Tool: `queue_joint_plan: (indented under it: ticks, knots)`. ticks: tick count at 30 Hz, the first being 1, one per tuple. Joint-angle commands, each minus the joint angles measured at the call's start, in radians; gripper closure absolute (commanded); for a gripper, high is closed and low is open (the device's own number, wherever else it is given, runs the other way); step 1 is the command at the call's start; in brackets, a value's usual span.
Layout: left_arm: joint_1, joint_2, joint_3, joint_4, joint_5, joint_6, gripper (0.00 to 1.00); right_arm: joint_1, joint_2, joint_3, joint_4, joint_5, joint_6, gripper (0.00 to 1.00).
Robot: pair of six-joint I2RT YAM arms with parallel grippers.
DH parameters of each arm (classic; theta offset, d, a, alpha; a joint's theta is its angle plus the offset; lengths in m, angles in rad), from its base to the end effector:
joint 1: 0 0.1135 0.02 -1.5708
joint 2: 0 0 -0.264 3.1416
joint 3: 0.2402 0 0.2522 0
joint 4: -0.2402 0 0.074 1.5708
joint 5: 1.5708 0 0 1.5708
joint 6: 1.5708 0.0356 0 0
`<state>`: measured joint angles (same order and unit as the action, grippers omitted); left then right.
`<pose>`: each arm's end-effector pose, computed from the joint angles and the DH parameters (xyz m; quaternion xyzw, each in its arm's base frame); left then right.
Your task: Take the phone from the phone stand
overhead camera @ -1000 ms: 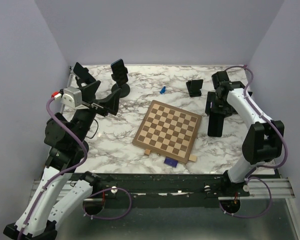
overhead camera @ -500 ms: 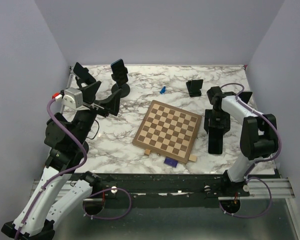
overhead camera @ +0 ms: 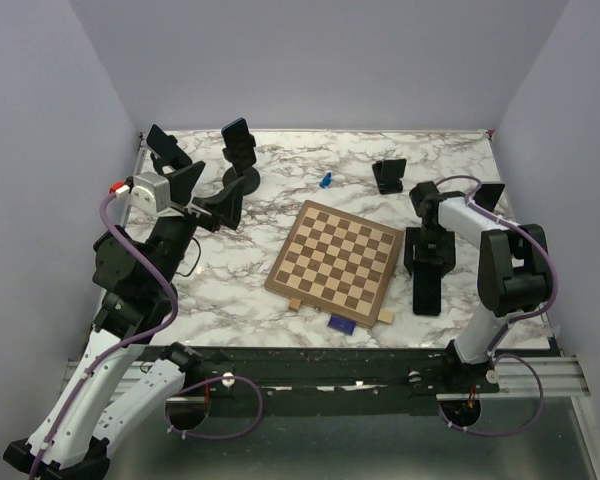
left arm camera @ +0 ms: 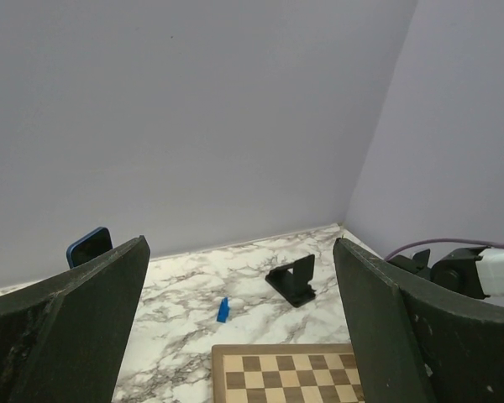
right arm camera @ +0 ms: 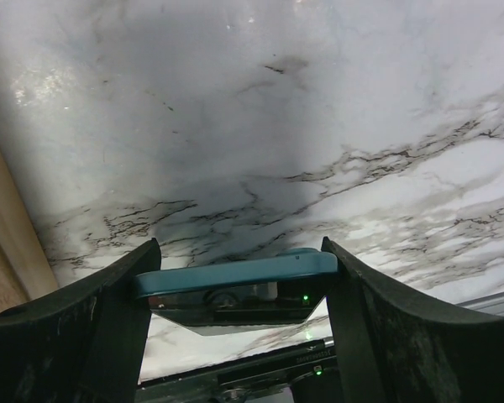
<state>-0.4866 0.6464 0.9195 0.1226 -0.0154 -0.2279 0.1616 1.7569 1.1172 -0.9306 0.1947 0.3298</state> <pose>0.1152 -0.0603 0.4386 0.0651 0.5505 -0.2870 0.7812 0.2984 0.0417 0.1659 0.0836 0.9917 -0.0942 0.0239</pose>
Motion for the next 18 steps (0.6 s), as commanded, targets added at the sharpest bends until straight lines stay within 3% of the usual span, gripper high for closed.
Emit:
queue_joint_plan:
  ticks: [1, 3, 4, 5, 6, 18]
  knots:
    - [-0.004, -0.004, -0.005, -0.002, -0.018, 0.015, 0.02, 0.024, 0.011, 0.000, 0.026, -0.019, 0.000, 0.59]
    - [-0.005, -0.002, -0.005, -0.002, -0.018, 0.016, 0.01, 0.035, 0.015, -0.003, 0.029, -0.016, -0.001, 0.54]
    - [-0.006, -0.001, -0.005, -0.003, -0.018, 0.016, 0.01, 0.038, 0.017, -0.003, 0.028, -0.013, 0.001, 0.44]
    - [-0.006, -0.002, -0.005, -0.003, -0.018, 0.015, 0.01, 0.042, 0.018, -0.001, 0.027, -0.010, 0.000, 0.19]
    - [-0.005, 0.000, -0.005, -0.004, -0.018, 0.014, 0.01, 0.044, 0.018, 0.001, 0.025, -0.009, 0.001, 0.00]
    - [-0.013, -0.011, -0.004, -0.005, -0.021, 0.018, 0.02, 0.045, -0.048, 0.070, -0.009, 0.044, 0.014, 0.00]
